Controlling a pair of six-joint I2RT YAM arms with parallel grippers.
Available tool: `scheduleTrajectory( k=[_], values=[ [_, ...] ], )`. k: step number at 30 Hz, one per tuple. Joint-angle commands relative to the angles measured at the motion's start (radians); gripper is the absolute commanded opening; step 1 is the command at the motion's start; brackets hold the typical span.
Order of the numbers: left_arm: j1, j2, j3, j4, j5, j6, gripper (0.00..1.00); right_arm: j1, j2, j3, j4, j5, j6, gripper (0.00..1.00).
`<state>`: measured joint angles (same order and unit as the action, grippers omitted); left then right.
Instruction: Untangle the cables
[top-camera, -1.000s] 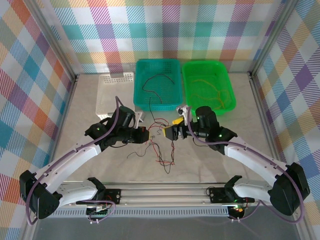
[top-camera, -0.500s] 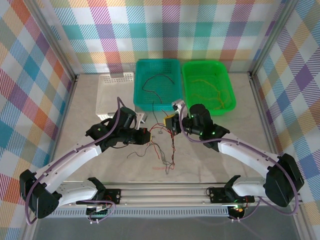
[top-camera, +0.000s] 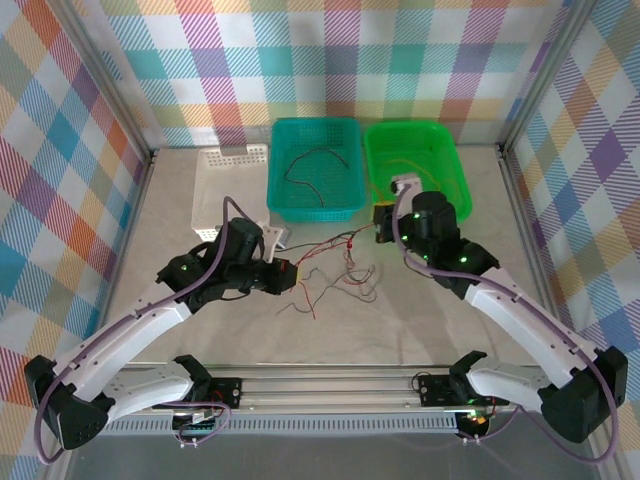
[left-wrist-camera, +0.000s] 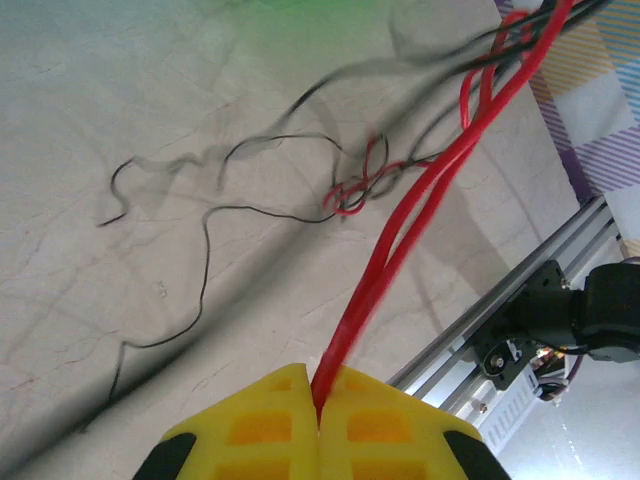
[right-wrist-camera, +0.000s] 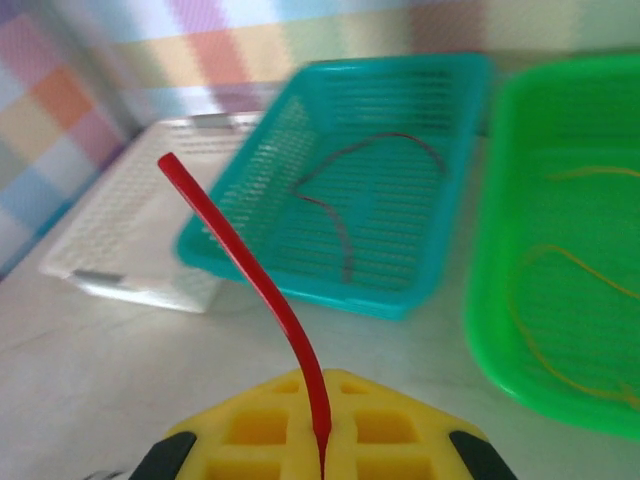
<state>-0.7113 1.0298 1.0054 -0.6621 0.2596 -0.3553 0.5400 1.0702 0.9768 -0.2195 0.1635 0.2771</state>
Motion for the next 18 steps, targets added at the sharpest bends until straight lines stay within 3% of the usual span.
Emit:
scheduleTrajectory(
  k=[1, 14, 18],
  values=[
    [0.006, -0.056, 0.01, -0.262, -0.105, 0.046, 0.0, -0.163, -0.08, 0.043, -0.102, 0.199, 0.088, 0.0],
    [0.106, -0.136, 0.047, -0.358, -0.135, 0.098, 0.0, -0.377, -0.221, 0.053, -0.295, 0.347, 0.204, 0.0],
    [0.139, -0.14, 0.036, -0.341, -0.113, 0.093, 0.0, -0.417, -0.235, 0.043, -0.287, 0.181, 0.193, 0.0]
  ],
)
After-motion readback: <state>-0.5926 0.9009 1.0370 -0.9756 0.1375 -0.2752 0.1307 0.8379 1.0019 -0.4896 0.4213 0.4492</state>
